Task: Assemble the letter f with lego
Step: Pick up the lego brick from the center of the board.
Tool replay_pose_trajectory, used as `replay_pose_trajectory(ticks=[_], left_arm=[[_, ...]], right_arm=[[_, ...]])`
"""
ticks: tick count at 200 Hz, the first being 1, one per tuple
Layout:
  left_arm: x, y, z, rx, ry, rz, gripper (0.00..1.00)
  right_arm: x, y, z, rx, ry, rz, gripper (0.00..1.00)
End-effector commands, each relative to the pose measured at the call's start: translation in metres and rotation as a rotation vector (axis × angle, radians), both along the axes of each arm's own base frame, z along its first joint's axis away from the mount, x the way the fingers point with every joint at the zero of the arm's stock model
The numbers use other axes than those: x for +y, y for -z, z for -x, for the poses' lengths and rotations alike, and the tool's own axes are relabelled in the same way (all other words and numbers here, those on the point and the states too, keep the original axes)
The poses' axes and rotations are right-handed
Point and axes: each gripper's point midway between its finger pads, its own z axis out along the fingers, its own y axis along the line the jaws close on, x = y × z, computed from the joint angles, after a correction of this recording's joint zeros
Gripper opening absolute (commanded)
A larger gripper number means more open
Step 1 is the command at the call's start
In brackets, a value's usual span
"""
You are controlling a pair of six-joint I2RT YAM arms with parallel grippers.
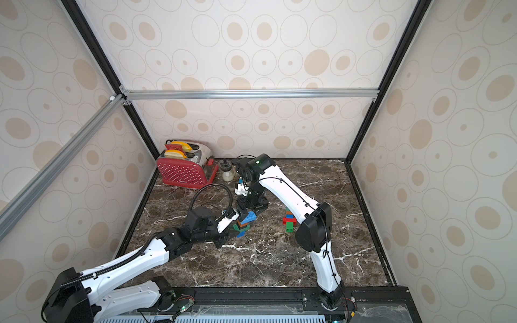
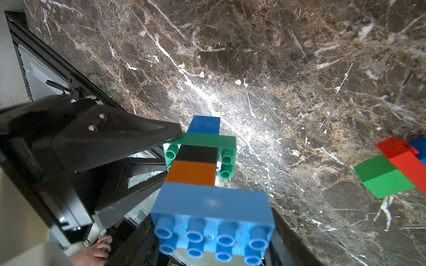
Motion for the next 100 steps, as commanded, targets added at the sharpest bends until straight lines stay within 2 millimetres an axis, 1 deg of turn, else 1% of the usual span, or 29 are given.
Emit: replay_pose_trajectory(ticks=[1,81,100], left_arm=[[-0.0036,-0.0113,-0.0052,-0.041,0.003,0.007,0.36],[-0.0023,-0.0032,-0.0008,-0.015,0.001,0.015,0.35],[-0.0033,-0.0047,-0.0003,-0.013,0.004,0.021,0.35]], right_arm=[[-0.0092,-0.0071,0.0102,0.03,-0.012,0.008,0.52],[-0.0068,-0.0069,0.0086,0.027,-0.012,0.002,0.6],[-0.0057,-0.0083,0.0082,0.025,-0.01,-0.005,0.62]])
